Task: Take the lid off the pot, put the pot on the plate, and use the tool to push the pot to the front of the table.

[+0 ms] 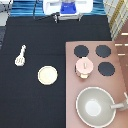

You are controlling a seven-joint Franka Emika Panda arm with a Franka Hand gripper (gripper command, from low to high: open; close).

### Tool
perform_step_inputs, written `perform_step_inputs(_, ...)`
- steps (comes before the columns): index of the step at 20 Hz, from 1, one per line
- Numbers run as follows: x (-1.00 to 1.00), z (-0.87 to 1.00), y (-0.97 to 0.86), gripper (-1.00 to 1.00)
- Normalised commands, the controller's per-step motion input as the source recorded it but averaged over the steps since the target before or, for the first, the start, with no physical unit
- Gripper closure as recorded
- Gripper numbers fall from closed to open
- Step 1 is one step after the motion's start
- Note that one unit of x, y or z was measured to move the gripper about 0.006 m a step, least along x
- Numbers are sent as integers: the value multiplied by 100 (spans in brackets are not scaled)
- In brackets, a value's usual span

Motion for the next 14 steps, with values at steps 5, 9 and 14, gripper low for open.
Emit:
perform_step_inputs(5,88,36,46,-100)
perform_step_inputs(9,86,29,50,-100)
perform_step_inputs(14,80,14,56,-100)
